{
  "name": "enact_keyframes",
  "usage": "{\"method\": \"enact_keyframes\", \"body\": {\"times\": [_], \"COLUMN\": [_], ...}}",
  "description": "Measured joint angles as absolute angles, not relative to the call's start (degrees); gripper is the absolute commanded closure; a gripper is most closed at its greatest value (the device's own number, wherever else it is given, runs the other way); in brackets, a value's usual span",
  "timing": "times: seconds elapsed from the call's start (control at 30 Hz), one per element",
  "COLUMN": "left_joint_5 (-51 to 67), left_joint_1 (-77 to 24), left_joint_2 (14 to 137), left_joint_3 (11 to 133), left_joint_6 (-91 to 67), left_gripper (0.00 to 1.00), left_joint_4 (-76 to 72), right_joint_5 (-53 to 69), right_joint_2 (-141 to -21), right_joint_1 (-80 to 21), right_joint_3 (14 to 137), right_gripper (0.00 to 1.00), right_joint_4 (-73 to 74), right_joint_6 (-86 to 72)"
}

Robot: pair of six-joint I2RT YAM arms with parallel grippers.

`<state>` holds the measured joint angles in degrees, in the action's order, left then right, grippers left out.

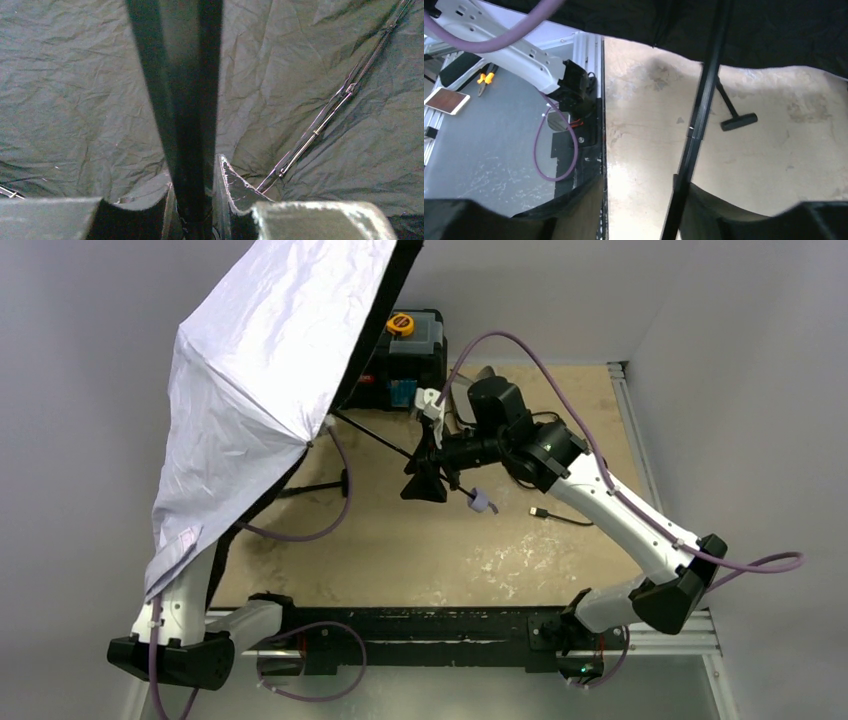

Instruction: Open the umbrella

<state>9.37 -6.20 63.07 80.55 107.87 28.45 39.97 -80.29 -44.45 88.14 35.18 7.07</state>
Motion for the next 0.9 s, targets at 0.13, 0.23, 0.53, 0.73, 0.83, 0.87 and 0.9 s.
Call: {"method": "enact_keyframes", "body": {"times": [0.13, 0.23, 0.53, 0.73, 0.83, 0.87, 0.9], "left_joint_5": [10.3, 10.8, 12.7, 10.7, 7.5, 6.0, 4.4], "left_joint_1": [-6.3, -6.6, -6.5, -9.3, -11.9, -12.4, -12.9], "left_joint_2": [63.5, 63.3, 56.5, 51.5, 49.9, 49.9, 50.2], "left_joint_3": [82.6, 83.4, 74.4, 69.5, 67.0, 66.7, 66.7], "left_joint_6": [106.1, 105.1, 103.6, 105.4, 105.6, 105.6, 105.5], "left_gripper": [0.87, 0.5, 0.3, 0.3, 0.34, 0.36, 0.36], "left_joint_4": [29.1, 29.5, 26.3, 27.2, 26.7, 26.4, 25.8], "right_joint_5": [38.3, 34.8, 33.7, 33.6, 32.9, 32.7, 32.4], "right_joint_2": [-80.2, -80.4, -80.4, -81.0, -81.7, -81.8, -81.8], "right_joint_1": [-44.6, -43.3, -44.8, -45.2, -45.2, -45.2, -45.2], "right_joint_3": [87.8, 87.7, 91.7, 94.7, 95.4, 95.4, 95.4], "right_gripper": [1.0, 1.0, 1.0, 1.0, 1.0, 1.0, 1.0], "right_joint_4": [35.8, 35.9, 37.3, 38.6, 38.6, 38.6, 38.5], "right_joint_6": [8.9, 6.2, -2.0, -7.4, -9.0, -9.4, -9.8]}}
